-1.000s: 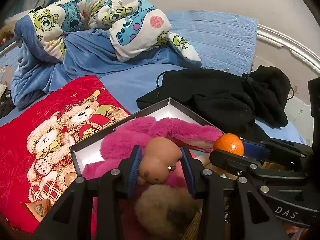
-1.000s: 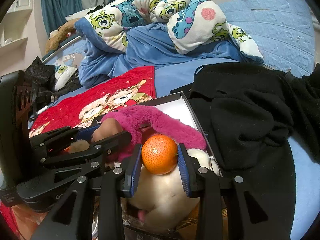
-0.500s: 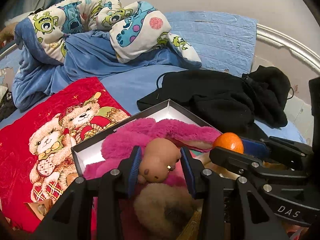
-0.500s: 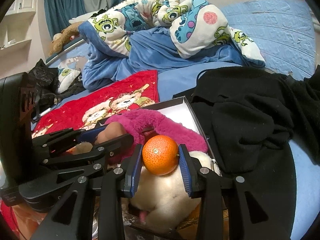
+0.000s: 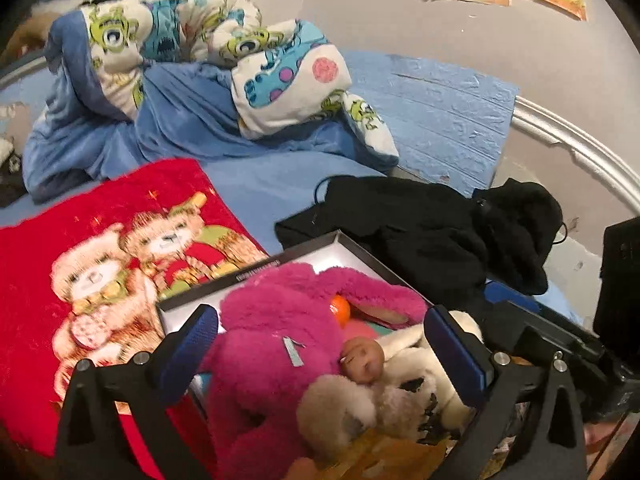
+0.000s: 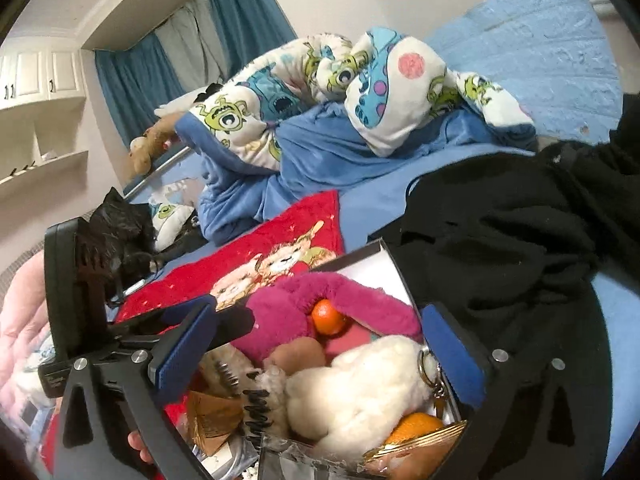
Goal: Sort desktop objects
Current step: 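Open both tools to release the gourd toy and tangerine in the tray, then withdraw both open tools up from the tray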
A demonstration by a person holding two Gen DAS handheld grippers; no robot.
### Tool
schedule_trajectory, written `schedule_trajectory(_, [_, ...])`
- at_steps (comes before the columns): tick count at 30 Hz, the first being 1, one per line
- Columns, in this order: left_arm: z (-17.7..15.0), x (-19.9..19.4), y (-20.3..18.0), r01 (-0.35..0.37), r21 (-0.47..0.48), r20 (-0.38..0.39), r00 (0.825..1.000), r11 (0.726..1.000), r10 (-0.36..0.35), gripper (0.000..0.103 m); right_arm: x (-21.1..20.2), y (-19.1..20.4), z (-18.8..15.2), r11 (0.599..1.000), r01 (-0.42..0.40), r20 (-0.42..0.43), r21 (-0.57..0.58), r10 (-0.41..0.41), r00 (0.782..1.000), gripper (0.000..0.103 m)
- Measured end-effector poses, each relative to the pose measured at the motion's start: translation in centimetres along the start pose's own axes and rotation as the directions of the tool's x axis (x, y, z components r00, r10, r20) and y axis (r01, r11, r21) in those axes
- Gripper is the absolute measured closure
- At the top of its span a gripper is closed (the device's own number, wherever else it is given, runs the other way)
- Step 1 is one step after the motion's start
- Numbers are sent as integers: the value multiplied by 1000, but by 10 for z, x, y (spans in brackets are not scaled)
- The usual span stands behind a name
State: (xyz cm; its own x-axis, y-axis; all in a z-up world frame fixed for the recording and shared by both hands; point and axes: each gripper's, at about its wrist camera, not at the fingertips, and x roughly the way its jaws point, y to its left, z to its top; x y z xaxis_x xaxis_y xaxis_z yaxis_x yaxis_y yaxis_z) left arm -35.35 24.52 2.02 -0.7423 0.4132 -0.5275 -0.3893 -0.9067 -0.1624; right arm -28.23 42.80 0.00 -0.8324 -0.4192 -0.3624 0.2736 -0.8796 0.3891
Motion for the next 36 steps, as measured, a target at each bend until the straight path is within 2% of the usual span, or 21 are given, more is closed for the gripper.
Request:
schedule_trajectory(8, [2, -4, 2, -14, 9, 20, 1000, 1000, 13, 0, 0, 3, 0, 1000, 8, -8, -15, -8, 1000, 0])
schedule_trajectory(15, [5, -13, -4, -14, 32, 37, 999, 999, 12, 0, -9, 11, 5, 997, 54, 5, -55, -54, 999, 0])
schedule_trajectory(18, [9, -27, -7, -42, 46, 59, 997, 998, 40, 0, -17, 17, 10, 996, 64, 16, -63, -63, 998, 0])
schedule_trajectory(23, [19, -66, -13, -83, 67, 106, 992, 994, 76, 0, -37, 46, 20, 983, 129, 36, -131, -125, 991, 0])
schedule_trajectory(26, [23, -102, -19, -129, 91, 158, 981, 987, 113, 0, -56, 71, 23, 966, 186, 54, -179, -179, 982, 0])
schedule_trajectory(29, [16, -140, -19, -181, 74, 180, 970, 981, 165, 0, -75, 103, 21, 941, 229, 70, -247, -219, 973, 0])
schedule_trajectory(33, [-11, -190, -9, -204, 37, 189, 963, 978, 194, 0, -102, 153, -8, 888, 323, 131, -328, -296, 946, 0])
schedule_trajectory(36, [-36, -223, 3, -222, 4, 187, 958, 975, 217, 0, -113, 174, -34, 887, 338, 149, -315, -306, 940, 0])
